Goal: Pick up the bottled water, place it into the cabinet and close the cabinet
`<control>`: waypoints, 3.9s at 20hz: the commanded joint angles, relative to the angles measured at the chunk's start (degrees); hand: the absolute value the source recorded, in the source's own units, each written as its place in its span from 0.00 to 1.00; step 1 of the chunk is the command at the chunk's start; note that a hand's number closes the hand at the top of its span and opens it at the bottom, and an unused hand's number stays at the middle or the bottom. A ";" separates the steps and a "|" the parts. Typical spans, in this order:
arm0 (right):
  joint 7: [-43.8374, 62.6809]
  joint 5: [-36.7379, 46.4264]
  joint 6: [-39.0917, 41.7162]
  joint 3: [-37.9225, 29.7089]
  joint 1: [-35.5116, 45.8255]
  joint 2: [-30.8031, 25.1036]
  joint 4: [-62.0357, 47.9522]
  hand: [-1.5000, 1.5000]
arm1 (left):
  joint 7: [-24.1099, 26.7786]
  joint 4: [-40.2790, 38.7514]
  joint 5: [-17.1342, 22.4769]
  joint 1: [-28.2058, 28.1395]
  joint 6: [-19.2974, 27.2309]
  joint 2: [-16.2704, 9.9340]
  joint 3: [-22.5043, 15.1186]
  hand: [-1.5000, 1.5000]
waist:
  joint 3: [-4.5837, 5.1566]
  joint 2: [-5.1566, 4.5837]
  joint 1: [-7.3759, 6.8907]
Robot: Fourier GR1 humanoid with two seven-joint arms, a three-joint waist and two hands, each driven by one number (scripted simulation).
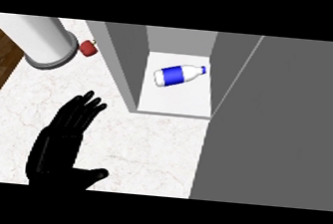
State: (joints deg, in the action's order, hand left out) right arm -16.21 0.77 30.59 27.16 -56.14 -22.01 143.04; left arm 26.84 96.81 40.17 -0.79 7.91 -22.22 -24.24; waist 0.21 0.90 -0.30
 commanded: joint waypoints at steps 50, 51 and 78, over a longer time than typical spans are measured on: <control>23.35 -0.43 0.95 14.49 35.53 -5.00 0.62 1.00 | -2.67 6.52 16.97 -13.91 -24.61 -19.74 17.97 0.00 | 1.50 -2.61 -12.74; 23.91 -0.32 1.18 13.84 36.57 -5.32 0.55 1.00 | -2.64 5.65 17.01 -14.14 -24.87 -20.32 18.76 0.00 | 1.50 -2.74 -13.09; 25.11 -10.30 -1.60 9.04 38.75 0.15 -6.25 1.00 | -2.98 4.48 18.25 -11.51 -28.04 -21.85 20.62 0.00 | 1.17 -5.39 -15.65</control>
State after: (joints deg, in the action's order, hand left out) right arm 4.38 -7.58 32.53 33.65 -20.09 -26.05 139.37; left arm 23.85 101.72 58.53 -12.47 -19.69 -43.82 -3.87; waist 1.47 -4.59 -15.96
